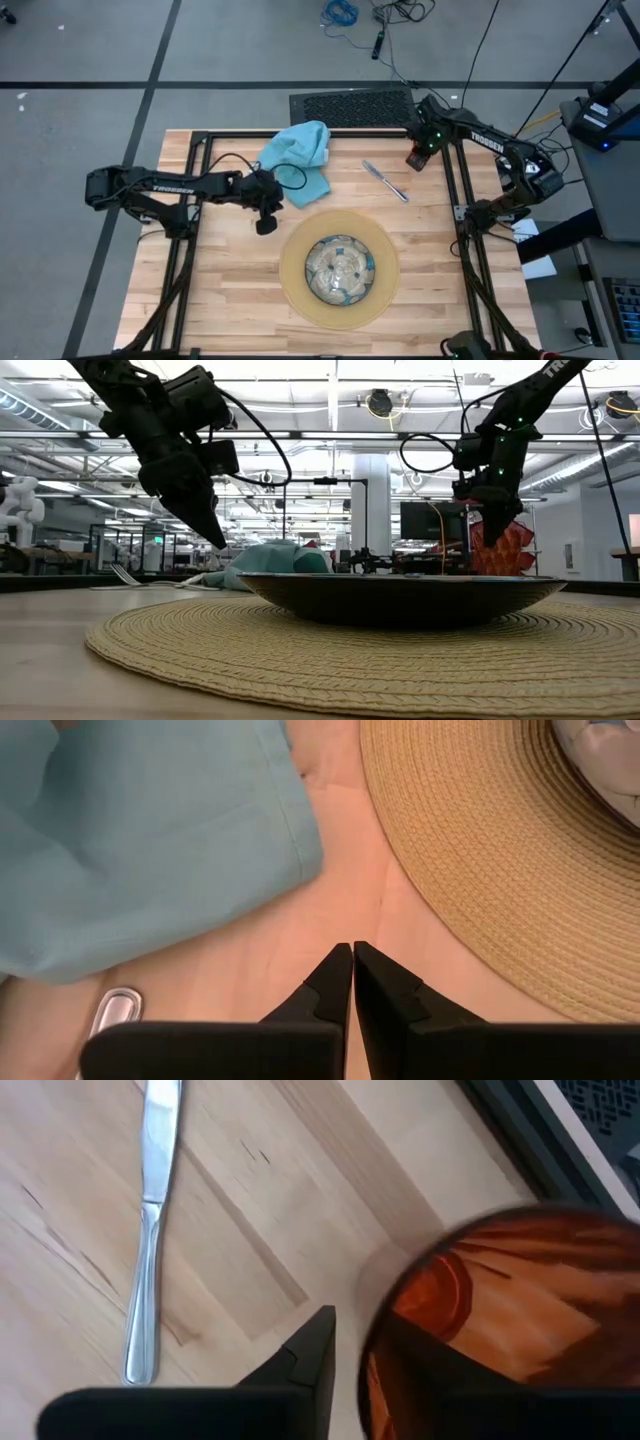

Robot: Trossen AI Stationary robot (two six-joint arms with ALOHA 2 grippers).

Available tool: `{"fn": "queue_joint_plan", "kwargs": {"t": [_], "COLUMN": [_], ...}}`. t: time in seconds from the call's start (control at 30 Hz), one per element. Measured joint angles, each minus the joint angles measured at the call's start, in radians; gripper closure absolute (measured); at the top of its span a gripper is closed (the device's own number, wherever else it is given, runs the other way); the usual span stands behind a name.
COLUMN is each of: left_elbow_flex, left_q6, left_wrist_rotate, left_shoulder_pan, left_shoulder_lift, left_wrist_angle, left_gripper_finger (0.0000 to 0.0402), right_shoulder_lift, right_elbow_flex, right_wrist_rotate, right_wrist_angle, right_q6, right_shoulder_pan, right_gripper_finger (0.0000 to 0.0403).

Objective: Set table place
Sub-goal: Move the brown cup to the top right of the table, then move the silver knife beside the brown placemat

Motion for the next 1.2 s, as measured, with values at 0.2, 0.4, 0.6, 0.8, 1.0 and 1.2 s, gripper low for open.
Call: {"fn": "queue_joint_plan", "kwargs": {"t": [0.2,0.4,0.6,0.8,1.0,1.2], "left_elbow_flex": [0.000,0.000,0.000,0.000,0.000,0.000], "left_q6": [0.000,0.000,0.008,0.008,0.012,0.026], "left_wrist_rotate": [0.007,0.008,0.010,0.010,0.010,0.009], "left_shoulder_pan": [0.000,0.000,0.000,-0.002,-0.004,-0.004], "left_shoulder_lift": [0.000,0.000,0.000,0.000,0.000,0.000], "left_wrist_angle": [0.000,0.000,0.021,0.023,0.023,0.024], "left_gripper_finger": [0.0402,0.0402,0.0402,0.0402,0.0402,0.0402], "right_shoulder_lift": [-0.037,-0.115,-0.136,-0.081,0.017,0.091], "right_elbow_flex": [0.002,0.044,0.094,0.085,0.000,-0.041], "right_wrist_rotate": [0.000,0.000,-0.048,0.186,0.143,0.144], "right_wrist_angle": [0.012,0.009,-0.009,0.018,0.035,0.139], "right_q6": [0.001,0.037,0.111,0.297,0.415,0.490], "right_shoulder_pan": [0.000,0.018,0.208,0.443,0.452,0.445], "right_gripper_finger": [0.0336,0.0336,0.0335,0.0349,0.0368,0.0366]}}
